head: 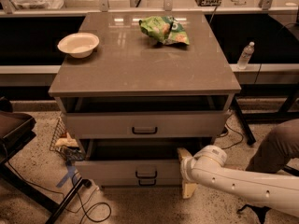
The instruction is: Open middle drawer
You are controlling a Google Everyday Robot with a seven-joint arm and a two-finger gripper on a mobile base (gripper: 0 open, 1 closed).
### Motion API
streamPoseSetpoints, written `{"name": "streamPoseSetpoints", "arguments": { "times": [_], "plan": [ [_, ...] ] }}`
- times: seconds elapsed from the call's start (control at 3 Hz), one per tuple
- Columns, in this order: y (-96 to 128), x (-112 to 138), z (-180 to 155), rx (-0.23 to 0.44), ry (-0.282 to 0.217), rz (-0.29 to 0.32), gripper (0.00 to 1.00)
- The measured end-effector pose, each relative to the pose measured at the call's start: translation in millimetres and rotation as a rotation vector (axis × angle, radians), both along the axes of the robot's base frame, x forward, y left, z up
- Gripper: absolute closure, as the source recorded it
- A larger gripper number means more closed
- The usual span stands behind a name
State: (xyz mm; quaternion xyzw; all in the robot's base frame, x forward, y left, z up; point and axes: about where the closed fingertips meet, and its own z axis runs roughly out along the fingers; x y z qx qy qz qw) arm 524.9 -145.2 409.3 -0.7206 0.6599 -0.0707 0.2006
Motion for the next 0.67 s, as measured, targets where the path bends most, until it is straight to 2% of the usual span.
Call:
{"name": "streamPoseSetpoints", "arguments": {
  "times": [0.33, 0.67],
  "plan": [
    [2.5, 4.1, -1.6, -0.055, 0.017, -0.01, 0.18],
    [-1.4, 3.8, 3.3, -0.167, 0.067, -0.019, 0.42]
  ]
}}
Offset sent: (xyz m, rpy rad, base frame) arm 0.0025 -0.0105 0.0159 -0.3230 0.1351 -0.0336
